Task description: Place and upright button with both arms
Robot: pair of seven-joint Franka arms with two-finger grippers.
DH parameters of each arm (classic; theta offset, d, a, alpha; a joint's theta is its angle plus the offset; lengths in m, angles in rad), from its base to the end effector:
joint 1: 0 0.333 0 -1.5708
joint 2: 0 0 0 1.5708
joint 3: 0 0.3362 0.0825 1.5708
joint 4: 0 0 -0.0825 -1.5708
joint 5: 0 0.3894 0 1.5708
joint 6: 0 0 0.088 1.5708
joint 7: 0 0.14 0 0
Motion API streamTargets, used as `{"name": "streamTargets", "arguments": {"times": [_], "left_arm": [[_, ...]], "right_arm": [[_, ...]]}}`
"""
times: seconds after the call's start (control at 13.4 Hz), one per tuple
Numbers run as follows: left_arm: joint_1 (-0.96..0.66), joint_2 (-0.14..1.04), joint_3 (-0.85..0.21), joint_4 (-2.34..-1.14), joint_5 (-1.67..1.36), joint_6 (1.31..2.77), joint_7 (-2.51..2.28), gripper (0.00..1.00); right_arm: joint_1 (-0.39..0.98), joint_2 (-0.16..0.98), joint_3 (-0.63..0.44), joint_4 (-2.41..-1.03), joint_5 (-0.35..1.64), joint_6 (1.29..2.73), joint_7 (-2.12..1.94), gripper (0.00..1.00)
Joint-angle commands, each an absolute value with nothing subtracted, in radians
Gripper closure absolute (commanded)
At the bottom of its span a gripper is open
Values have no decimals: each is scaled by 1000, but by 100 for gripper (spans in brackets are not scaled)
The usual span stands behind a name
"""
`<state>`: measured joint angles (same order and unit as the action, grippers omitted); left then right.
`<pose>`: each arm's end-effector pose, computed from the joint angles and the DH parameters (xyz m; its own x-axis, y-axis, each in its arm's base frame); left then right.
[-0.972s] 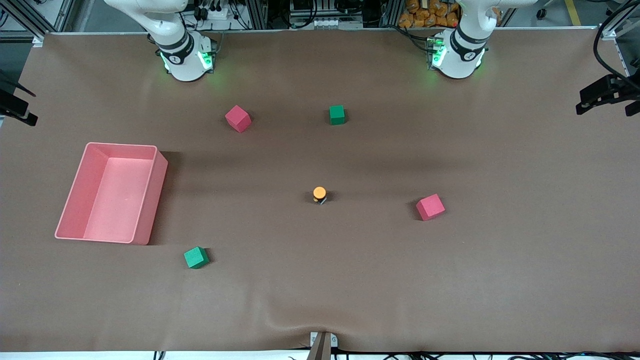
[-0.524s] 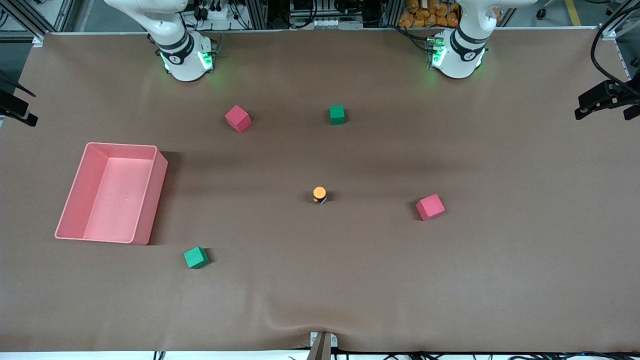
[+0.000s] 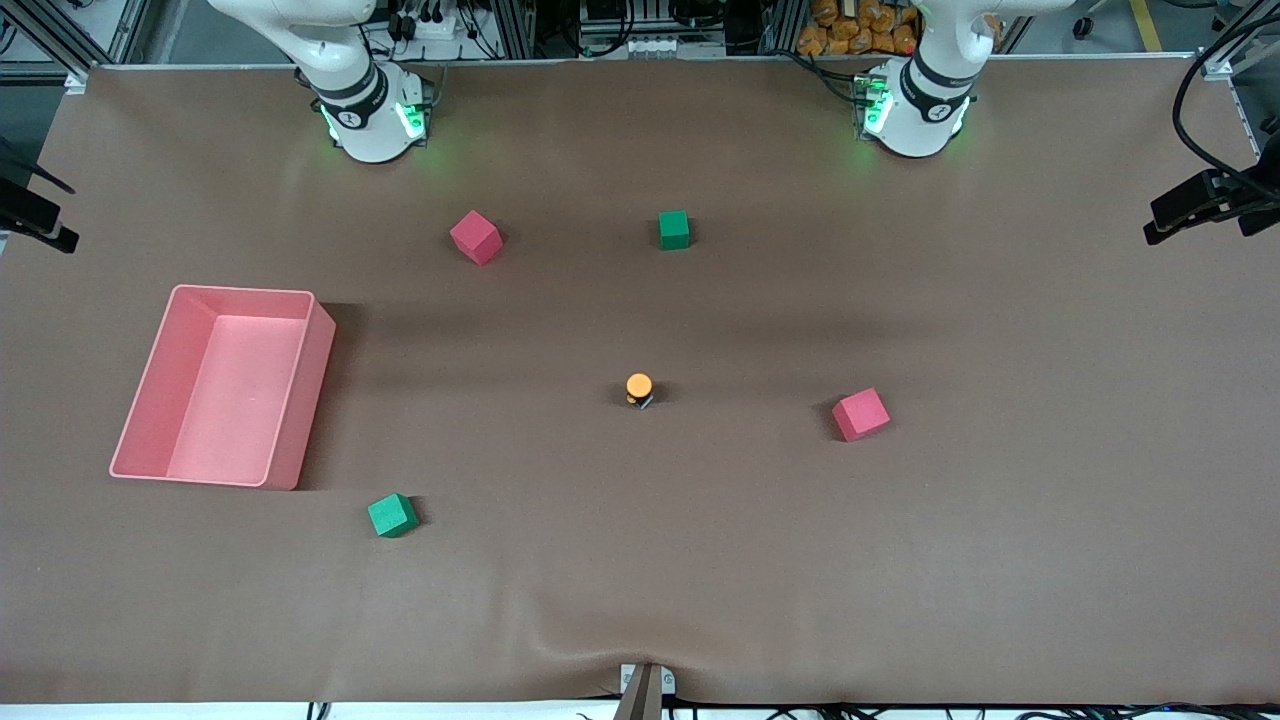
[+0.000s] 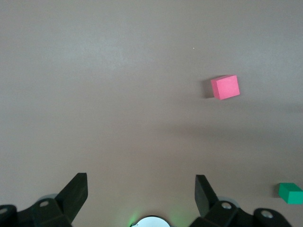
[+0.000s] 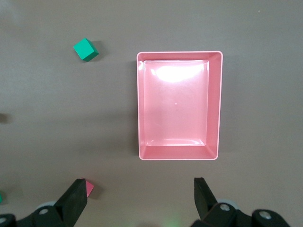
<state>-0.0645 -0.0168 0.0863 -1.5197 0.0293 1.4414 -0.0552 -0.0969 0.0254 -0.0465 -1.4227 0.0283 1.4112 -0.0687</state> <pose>0.5388 0.0166 0.6341 0.9950 0.0805 -0.0598 0.0788 -0.9964 -0.0311 0.5452 -0.0740 0.6535 0.9969 -0.0701 -0.0349 -0.0711 -0.9970 -0.0294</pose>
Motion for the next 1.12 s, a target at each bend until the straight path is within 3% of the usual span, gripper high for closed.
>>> {"name": "streamTargets", "arguments": {"times": [0.0,1.05], "left_arm": [[-58,-18,77,-1522,34,1443,-63,0],[-66,-9,78,-1488,38,1436,-60,0]], "right_arm": [[-110,18,-37,-1424,46,1413,-61,0],[-112,20,-37,-1424,46,1413,-61,0]]}}
